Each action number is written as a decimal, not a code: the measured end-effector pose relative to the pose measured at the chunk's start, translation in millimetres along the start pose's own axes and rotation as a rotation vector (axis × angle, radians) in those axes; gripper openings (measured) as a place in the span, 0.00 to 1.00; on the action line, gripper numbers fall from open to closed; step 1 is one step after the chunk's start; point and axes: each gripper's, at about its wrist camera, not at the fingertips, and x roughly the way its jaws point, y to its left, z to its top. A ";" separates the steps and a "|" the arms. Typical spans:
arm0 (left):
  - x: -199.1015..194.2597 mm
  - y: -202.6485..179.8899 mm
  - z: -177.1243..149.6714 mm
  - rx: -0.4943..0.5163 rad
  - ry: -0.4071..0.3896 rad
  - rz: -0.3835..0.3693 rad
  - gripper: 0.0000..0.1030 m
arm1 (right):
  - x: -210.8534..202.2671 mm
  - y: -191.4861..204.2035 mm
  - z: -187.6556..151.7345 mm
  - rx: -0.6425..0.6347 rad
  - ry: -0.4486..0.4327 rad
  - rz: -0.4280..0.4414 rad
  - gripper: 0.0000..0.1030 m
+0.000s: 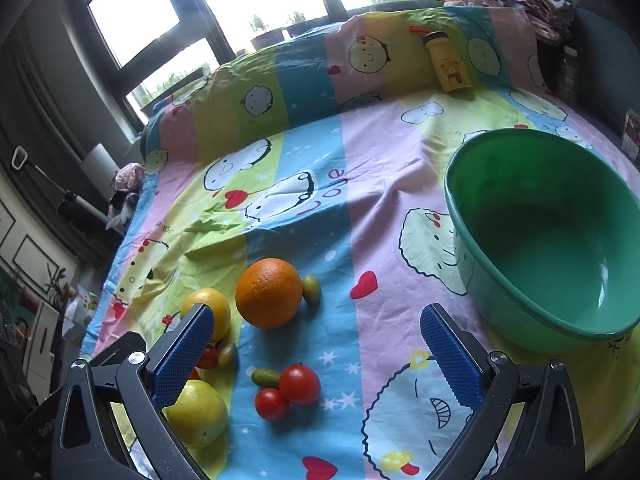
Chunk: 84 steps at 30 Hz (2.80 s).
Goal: Organize fruits
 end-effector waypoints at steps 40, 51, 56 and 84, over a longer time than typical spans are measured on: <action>-1.3 1.5 0.9 -0.008 0.001 -0.025 0.97 | -1.4 4.0 2.1 -0.016 -0.009 -0.002 1.00; -3.3 1.2 0.9 -0.010 0.000 -0.033 0.96 | -2.0 6.0 1.5 -0.022 -0.013 0.001 1.00; -5.0 1.5 0.9 -0.011 -0.005 -0.041 0.96 | -2.0 6.3 1.8 -0.021 -0.014 0.001 1.00; -20.6 -10.1 34.5 -0.018 -0.026 -0.135 0.65 | -0.7 14.0 23.0 0.025 0.033 0.147 0.63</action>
